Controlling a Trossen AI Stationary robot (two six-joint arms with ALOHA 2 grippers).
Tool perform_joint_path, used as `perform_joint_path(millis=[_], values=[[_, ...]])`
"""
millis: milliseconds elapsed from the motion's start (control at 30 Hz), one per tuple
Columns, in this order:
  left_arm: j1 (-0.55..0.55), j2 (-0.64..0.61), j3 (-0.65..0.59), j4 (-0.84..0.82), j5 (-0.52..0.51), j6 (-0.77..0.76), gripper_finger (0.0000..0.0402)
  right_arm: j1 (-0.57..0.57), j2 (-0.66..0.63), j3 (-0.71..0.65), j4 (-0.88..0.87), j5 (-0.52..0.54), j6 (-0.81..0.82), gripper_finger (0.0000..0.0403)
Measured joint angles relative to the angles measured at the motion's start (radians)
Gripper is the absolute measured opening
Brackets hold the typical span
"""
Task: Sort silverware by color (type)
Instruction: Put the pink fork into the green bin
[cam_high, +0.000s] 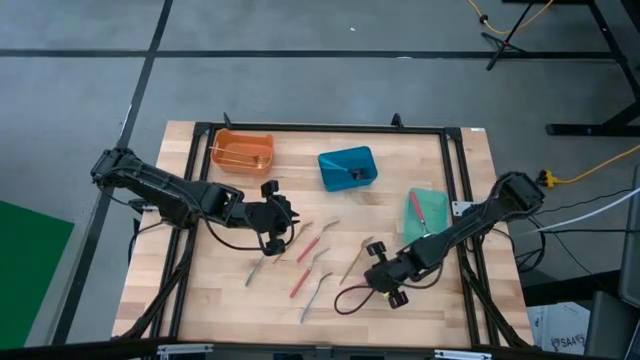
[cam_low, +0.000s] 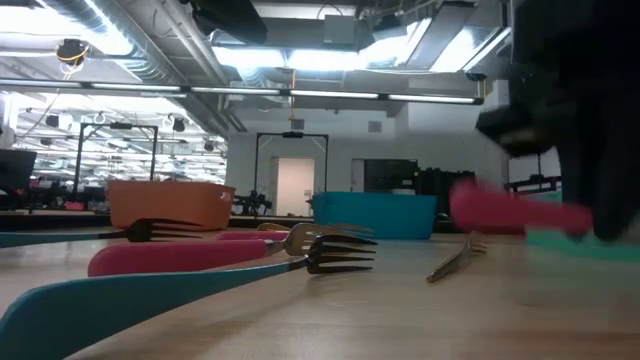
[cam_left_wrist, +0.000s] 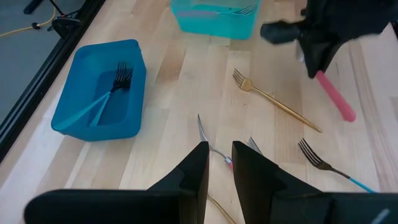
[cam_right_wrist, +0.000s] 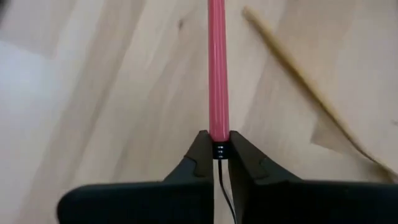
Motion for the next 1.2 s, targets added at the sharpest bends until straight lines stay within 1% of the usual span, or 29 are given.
perform_joint_path(millis=[133, 333, 400, 500, 700, 867, 967, 1067, 1200], values=[[0.000, 0.000, 0.000, 0.000, 0.000, 0.000, 0.0064, 0.005, -0.083, 0.000, -0.047, 0.032, 0.067, 0.0004], [0.000, 0.000, 0.000, 0.000, 0.001, 0.000, 0.0064, 0.004, -0.258, 0.000, -0.196, 0.142, 0.160, 0.0004], [0.000, 0.000, 0.000, 0.000, 0.001, 0.000, 0.0064, 0.004, -0.324, 0.001, -0.263, 0.194, 0.190, 0.0003], [0.000, 0.000, 0.000, 0.000, 0.001, 0.000, 0.0064, 0.005, -0.420, 0.002, -0.391, 0.303, 0.273, 0.0003], [0.000, 0.000, 0.000, 0.000, 0.001, 0.000, 0.0064, 0.004, -0.568, 0.002, -0.698, 0.476, 0.514, 0.0003], [0.000, 0.000, 0.000, -0.001, 0.001, 0.000, 0.0064, 0.004, -0.625, 0.002, -0.918, 0.584, 0.809, 0.0004], [0.000, 0.000, 0.000, -0.001, 0.001, 0.000, 0.0064, 0.004, -0.629, 0.001, -0.997, 0.631, 0.970, 0.0004], [0.000, 0.000, 0.000, -0.001, 0.000, 0.000, 0.0064, 0.004, -0.628, -0.036, -0.995, 0.658, 1.043, 0.0004], [0.000, 0.000, 0.000, -0.002, 0.000, 0.000, 0.0064, 0.004, -0.628, -0.133, -0.937, 0.652, 1.111, 0.0005]])
